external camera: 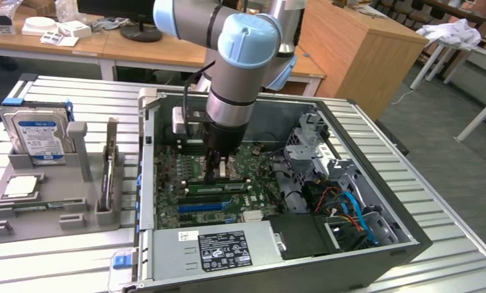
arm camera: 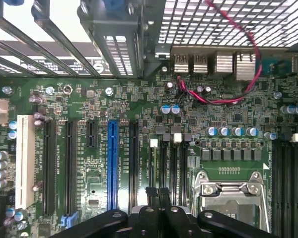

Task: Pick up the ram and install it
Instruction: 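Press down the ram until it locks into place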

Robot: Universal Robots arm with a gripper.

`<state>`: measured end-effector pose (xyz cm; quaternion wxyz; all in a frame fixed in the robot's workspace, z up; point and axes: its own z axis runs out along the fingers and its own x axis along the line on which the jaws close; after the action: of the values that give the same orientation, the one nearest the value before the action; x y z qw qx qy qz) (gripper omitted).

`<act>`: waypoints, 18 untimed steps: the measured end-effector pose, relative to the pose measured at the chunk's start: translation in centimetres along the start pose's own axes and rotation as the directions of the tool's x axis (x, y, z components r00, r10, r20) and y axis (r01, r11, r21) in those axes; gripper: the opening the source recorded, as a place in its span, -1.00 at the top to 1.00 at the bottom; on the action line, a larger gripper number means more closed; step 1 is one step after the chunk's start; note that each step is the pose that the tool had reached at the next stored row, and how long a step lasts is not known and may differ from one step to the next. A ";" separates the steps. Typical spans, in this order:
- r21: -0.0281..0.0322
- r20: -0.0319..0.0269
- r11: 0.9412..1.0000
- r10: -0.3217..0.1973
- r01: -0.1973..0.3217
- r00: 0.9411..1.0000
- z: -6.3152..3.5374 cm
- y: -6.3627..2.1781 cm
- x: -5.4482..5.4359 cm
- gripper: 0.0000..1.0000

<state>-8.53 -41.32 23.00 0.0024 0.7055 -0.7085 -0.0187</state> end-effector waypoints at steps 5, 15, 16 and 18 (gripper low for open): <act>0.000 0.000 1.000 0.000 0.000 1.000 -1.38 0.05 0.0 0.80; 0.000 0.000 1.000 0.000 0.000 1.000 -4.33 0.13 -0.1 0.80; 0.000 0.000 1.000 0.000 0.000 1.000 -4.53 0.14 -0.1 0.80; 0.000 0.000 1.000 0.000 0.000 1.000 -4.92 0.15 -0.1 0.80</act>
<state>-8.53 -41.32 27.92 0.0025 0.7055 -0.7085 -0.0186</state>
